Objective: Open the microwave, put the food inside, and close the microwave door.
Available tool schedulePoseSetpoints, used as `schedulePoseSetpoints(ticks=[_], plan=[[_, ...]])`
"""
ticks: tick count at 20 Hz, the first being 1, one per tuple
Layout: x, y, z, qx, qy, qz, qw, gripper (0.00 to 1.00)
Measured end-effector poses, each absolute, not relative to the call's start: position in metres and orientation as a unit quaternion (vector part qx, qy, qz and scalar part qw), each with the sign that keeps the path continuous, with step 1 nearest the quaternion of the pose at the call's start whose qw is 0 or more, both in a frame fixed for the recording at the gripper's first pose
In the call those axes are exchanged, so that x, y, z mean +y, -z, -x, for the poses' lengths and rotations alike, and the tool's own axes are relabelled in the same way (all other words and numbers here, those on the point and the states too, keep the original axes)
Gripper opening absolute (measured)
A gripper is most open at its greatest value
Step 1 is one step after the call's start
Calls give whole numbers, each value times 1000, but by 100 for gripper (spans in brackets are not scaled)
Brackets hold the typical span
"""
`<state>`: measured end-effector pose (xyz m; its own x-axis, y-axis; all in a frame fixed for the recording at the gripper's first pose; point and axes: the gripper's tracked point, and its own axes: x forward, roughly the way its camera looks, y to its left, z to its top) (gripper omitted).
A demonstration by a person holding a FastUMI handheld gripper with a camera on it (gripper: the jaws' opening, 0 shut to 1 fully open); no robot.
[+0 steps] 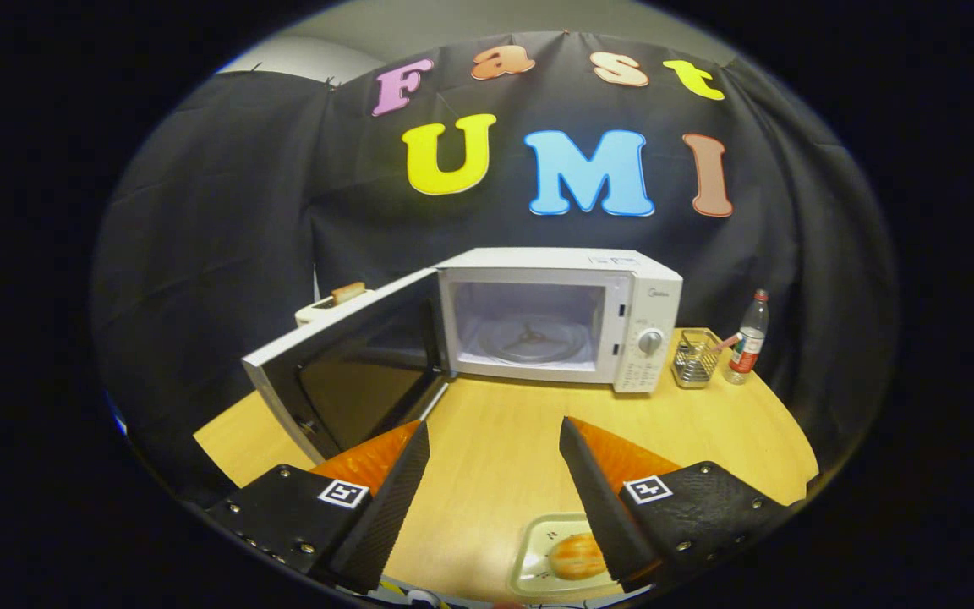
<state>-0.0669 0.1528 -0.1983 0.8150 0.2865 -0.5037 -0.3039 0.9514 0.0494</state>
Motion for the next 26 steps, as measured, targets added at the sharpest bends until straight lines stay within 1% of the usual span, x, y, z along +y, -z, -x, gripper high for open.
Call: schedulePoseSetpoints(ticks=[5,12,22,23,26], plan=[[116,253,81,330,-130,43,934,94],[86,309,104,404,-127,73,903,95],[63,361,126,480,-136,98,861,95],[61,366,130,489,-135,99,856,96],[62,367,129,490,-137,81,857,96]])
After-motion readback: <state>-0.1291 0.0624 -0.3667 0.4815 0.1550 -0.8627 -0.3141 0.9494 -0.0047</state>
